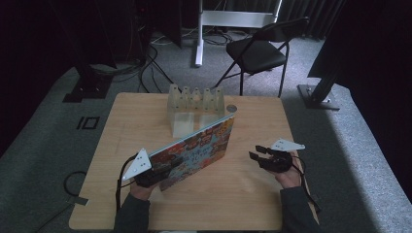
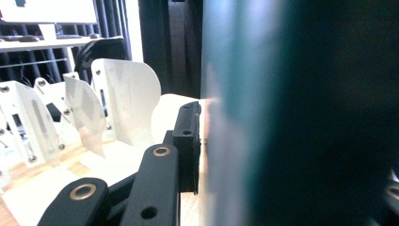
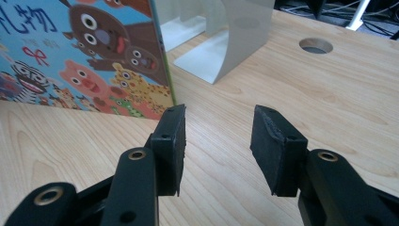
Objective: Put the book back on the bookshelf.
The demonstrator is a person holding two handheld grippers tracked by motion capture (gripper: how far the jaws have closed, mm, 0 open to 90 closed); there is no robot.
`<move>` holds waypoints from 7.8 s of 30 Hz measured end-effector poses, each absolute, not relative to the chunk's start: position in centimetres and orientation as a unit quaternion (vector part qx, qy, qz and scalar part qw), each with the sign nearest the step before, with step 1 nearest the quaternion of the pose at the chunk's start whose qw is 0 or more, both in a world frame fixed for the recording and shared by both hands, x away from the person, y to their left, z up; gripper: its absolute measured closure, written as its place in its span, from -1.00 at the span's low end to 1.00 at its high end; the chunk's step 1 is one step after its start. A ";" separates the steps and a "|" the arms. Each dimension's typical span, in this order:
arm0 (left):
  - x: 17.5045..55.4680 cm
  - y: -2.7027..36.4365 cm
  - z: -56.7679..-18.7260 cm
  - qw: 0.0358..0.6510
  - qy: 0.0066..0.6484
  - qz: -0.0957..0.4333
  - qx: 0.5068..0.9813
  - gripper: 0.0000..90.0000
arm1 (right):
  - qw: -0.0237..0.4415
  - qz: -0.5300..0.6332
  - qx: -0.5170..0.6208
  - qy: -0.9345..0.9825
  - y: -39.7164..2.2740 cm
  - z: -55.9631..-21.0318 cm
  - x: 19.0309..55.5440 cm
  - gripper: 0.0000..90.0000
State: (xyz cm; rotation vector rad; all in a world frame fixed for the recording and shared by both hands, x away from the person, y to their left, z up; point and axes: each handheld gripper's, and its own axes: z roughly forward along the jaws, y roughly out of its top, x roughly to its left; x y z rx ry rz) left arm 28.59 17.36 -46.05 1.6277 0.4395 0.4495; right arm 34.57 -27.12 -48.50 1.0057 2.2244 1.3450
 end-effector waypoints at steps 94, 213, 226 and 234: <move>27.5 16.2 -51.0 0.629 0.206 0.217 0.718 0.75 | 0.203 0.371 0.460 0.781 -30.8 -54.6 35.9 -0.22; 24.9 16.8 -50.6 0.596 0.342 0.308 0.658 0.80 | 0.206 0.349 0.471 0.784 -30.8 -55.1 36.0 -0.54; 24.8 17.3 -49.9 0.591 0.352 0.315 0.654 0.80 | 0.205 0.349 0.470 0.784 -30.8 -55.1 36.0 -0.54; 25.0 17.6 -49.6 0.592 0.359 0.310 0.651 0.80 | 0.205 0.349 0.470 0.785 -30.8 -55.1 36.0 -0.54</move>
